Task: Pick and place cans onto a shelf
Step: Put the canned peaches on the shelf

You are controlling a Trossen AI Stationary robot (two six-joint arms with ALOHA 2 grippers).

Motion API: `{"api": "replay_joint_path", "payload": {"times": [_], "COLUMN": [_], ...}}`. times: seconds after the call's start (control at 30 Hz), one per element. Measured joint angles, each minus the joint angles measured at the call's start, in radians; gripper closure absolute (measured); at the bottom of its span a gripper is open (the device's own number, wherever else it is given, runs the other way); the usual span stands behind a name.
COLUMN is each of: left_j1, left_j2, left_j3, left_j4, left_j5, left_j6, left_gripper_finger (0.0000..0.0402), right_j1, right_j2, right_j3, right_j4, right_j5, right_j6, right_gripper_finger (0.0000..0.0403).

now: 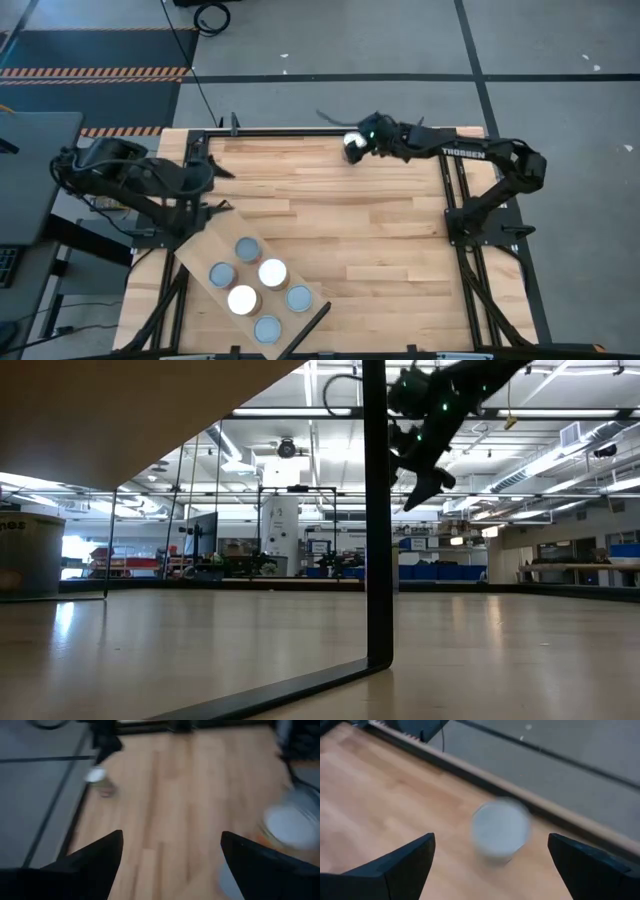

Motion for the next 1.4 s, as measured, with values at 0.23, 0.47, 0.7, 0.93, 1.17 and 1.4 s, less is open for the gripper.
{"api": "replay_joint_path", "payload": {"times": [0.23, 0.47, 0.7, 0.93, 1.17, 1.4], "left_j1": [0.159, 0.27, 0.363, 0.463, 0.522, 0.562], "left_j2": [0.055, 0.089, 0.099, 0.113, 0.136, 0.138], "left_j3": [-0.001, -0.001, -0.001, -0.001, -0.002, -0.001], "left_j4": [0.335, 0.629, 0.64, 0.639, 0.636, 0.629], "left_j5": [-0.06, -0.093, -0.128, -0.121, -0.062, -0.059], "left_j6": [-0.104, -0.011, -0.017, 0.018, 0.138, 0.221], "left_gripper_finger": [0.0059, 0.0059, 0.0059, 0.0059, 0.0059, 0.0059], "right_j1": [-0.149, -0.229, -0.244, -0.247, -0.279, -0.287], "right_j2": [0.072, 0.182, 0.219, 0.211, 0.214, 0.292], "right_j3": [-0.016, -0.017, -0.015, -0.013, -0.018, -0.021], "right_j4": [0.164, 0.146, 0.219, 0.219, 0.233, 0.245], "right_j5": [-0.28, -0.512, -0.528, -0.509, -0.509, -0.584], "right_j6": [-0.475, -0.77, -0.873, -0.867, -0.829, -0.78], "right_gripper_finger": [0.0004, 0.0003, 0.0003, 0.0003, 0.0004, 0.0004]}}
